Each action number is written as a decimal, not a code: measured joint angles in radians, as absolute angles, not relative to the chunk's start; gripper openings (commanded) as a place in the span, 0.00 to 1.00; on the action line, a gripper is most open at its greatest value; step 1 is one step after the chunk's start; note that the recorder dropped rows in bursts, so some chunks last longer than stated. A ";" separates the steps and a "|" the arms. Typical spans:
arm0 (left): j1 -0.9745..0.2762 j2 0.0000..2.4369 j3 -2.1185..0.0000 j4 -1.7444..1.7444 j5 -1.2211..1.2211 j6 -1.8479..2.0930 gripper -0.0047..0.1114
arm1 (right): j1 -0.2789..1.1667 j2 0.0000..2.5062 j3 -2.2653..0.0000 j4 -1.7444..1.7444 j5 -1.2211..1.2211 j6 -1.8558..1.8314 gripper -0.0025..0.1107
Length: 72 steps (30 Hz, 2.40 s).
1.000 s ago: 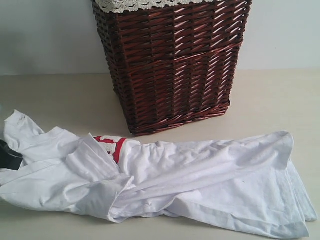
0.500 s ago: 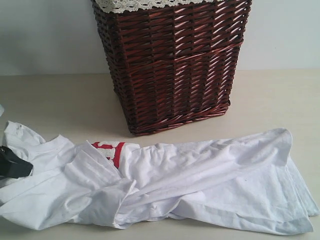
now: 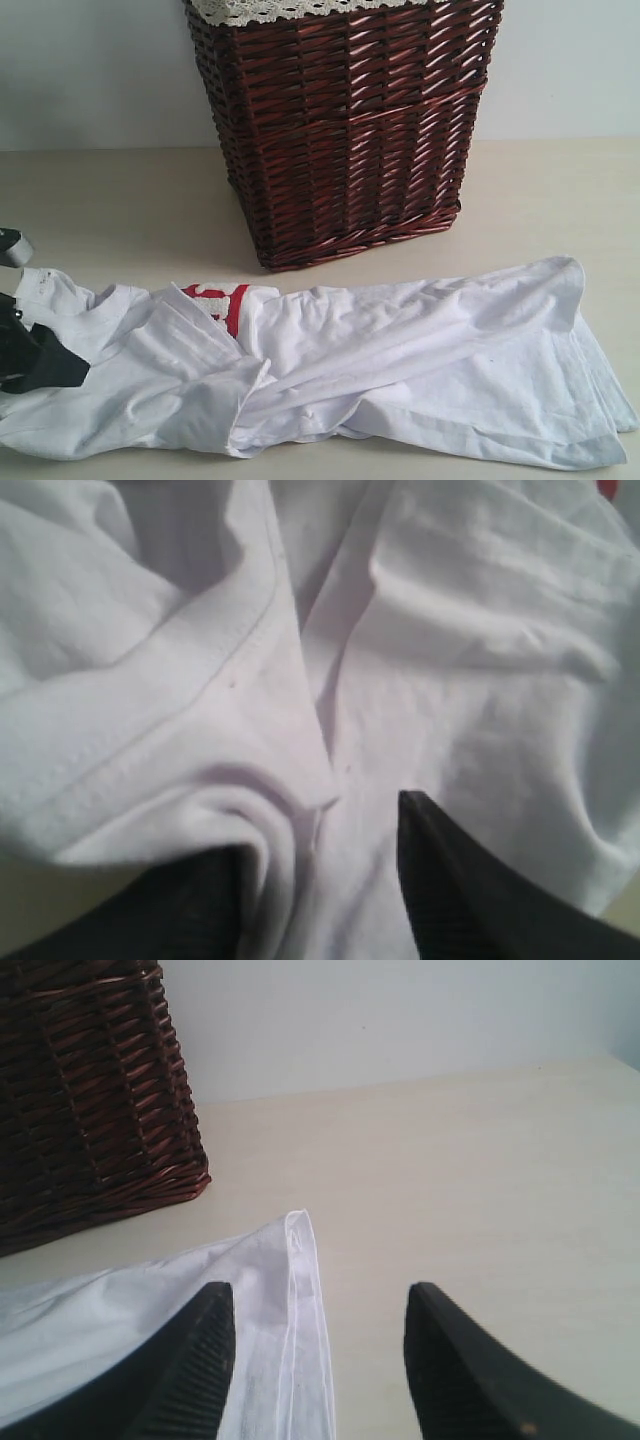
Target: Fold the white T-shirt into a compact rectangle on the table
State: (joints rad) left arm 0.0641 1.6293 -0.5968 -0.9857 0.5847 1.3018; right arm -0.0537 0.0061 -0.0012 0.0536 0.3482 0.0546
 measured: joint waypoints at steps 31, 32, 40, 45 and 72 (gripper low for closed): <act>0.039 1.645 -0.562 -1.007 0.250 1.375 0.04 | -0.054 0.006 -0.001 0.054 0.348 0.055 0.47; 0.062 1.631 -0.549 -1.007 0.243 1.375 0.04 | -0.054 0.006 -0.001 0.054 0.348 0.055 0.47; 0.251 1.547 -0.457 -1.028 0.226 1.375 0.04 | -0.054 0.006 -0.001 0.054 0.348 0.055 0.47; 0.347 1.476 -0.456 -1.112 0.222 1.377 0.04 | -0.054 0.006 -0.001 0.054 0.348 0.055 0.47; 0.354 1.314 -0.479 -1.584 0.624 1.765 0.04 | -0.054 0.006 -0.001 0.054 0.348 0.055 0.47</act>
State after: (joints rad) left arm 0.3541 1.3139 -0.4789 -1.5843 0.6242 1.7652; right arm -0.0537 0.0061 -0.0012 0.0536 0.3482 0.0546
